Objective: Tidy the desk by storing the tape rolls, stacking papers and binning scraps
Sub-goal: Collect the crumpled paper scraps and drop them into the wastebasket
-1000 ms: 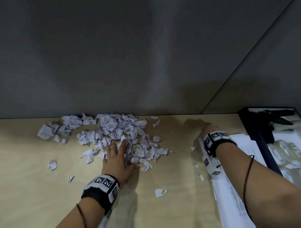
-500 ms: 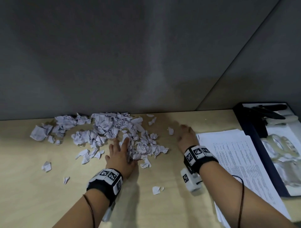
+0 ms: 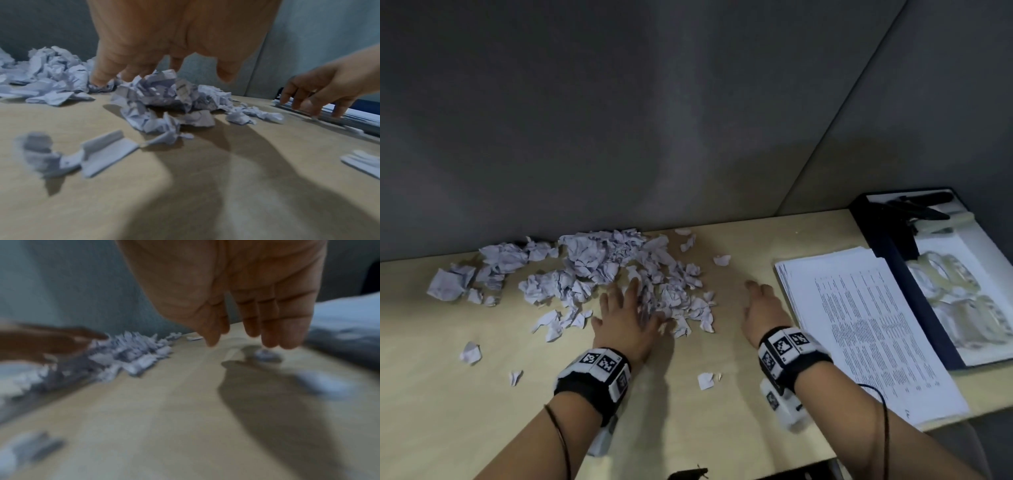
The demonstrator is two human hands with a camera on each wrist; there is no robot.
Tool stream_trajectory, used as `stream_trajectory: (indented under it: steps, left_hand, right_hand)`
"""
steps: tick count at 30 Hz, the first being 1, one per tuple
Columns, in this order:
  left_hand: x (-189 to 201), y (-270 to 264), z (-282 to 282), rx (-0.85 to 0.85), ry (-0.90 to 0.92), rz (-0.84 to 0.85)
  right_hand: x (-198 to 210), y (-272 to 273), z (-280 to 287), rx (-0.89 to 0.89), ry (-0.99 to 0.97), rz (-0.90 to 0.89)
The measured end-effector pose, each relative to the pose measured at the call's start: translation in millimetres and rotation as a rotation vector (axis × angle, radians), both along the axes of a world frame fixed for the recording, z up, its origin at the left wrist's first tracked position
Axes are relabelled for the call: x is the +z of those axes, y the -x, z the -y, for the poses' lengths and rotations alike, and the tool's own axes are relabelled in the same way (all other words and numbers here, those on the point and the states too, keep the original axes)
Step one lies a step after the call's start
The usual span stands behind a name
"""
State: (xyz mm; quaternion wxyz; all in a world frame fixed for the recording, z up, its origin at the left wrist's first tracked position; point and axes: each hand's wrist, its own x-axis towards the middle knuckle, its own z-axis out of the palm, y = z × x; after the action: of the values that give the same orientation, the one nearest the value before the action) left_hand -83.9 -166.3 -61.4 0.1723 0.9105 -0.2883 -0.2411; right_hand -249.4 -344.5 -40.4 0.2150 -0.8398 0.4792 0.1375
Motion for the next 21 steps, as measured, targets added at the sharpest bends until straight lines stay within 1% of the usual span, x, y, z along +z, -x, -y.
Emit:
stream_trajectory:
  steps: [2,5,8,11,13,15,18,21]
  left_hand:
    - [6.7,8.7,1.2,-0.083,-0.055,0.042]
    - [10.7,19.5,0.7,-0.173,-0.137,0.035]
    - [11.4,32.9,-4.5,-0.251,-0.168,0.058]
    - [9.5,45.2,-13.1,-0.296,-0.19,0.062]
    - [8.7,44.0,-18.5,-0.275,-0.184,0.055]
    - [8.4,37.8,-24.7,-0.218,-0.131,0.038]
    - [10.2,23.9,-34.7,-0.08,-0.005,-0.027]
    - [11.7,15.2,-43.1,0.017,0.022,-0.01]
  right_hand:
    - [3.8,20.7,4.9,-0.009,0.061,-0.118]
    - [-0.4,33.9,-0.1,-0.082,0.039,-0.206]
    - [-6.3,25.7,-12.6,-0.001,0.044,-0.119]
    - [-10.3,8.2,-33.7,0.069,-0.096,0.057]
    - [-10.3,-1.6,-45.2,0.092,-0.179,0.181]
    - [-7.5,-8.7,-49.8,0.145,-0.187,0.23]
    - [-5.6,-22.9,-50.6,0.226,-0.162,0.171]
    - [-13.2,-45.6,-47.3,0.292,-0.147,0.138]
